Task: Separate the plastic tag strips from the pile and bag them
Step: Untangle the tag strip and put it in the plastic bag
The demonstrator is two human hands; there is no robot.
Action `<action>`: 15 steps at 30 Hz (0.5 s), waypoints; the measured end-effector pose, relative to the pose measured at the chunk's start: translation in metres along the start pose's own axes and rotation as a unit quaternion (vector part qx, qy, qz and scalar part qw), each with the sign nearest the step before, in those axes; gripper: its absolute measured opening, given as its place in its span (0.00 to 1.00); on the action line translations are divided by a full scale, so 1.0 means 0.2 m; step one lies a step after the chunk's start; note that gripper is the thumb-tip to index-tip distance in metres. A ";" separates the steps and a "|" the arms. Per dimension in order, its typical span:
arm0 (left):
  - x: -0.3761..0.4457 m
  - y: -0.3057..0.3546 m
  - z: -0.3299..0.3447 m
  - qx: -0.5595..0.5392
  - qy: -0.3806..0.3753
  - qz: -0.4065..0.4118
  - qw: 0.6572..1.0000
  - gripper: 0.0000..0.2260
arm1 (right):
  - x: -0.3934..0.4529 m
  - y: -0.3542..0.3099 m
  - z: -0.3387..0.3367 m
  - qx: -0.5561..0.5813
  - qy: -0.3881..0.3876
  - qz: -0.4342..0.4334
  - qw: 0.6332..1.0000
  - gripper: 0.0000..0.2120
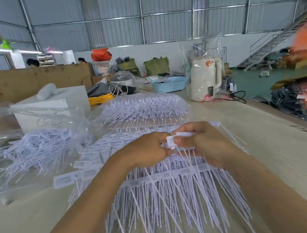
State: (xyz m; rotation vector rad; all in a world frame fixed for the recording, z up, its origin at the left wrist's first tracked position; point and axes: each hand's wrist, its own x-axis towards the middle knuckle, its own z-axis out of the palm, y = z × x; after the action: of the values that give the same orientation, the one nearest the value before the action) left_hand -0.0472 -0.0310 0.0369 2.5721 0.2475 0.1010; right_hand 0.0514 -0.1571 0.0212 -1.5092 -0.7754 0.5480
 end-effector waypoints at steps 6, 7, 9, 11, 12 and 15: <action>0.01 -0.04 0.05 0.042 0.065 0.021 0.997 0.03 | 0.00 0.04 0.02 -0.076 0.042 -0.091 0.992 0.02; 0.02 -0.04 0.05 0.035 0.077 0.010 0.996 0.07 | 0.01 0.05 0.02 -0.081 0.058 -0.099 0.990 0.04; 0.01 -0.05 0.02 0.038 0.092 -0.037 0.994 0.15 | 0.02 0.04 0.01 -0.071 0.081 -0.110 0.988 0.05; -0.01 -0.07 -0.01 0.067 0.075 -0.070 0.992 0.15 | 0.01 0.04 -0.01 -0.056 0.089 -0.112 0.988 0.01; -0.01 -0.08 -0.02 0.057 0.067 -0.071 0.994 0.14 | 0.01 0.04 -0.02 -0.043 0.087 -0.111 0.989 0.01; -0.03 -0.09 -0.01 0.023 0.084 -0.034 0.996 0.11 | 0.01 0.03 -0.03 -0.007 0.063 -0.102 0.993 0.04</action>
State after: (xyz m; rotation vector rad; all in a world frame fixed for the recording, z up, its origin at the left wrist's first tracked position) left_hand -0.0552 -0.0160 0.0296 2.6002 0.4048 0.2891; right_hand 0.0571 -0.1599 0.0162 -1.4432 -0.8253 0.2920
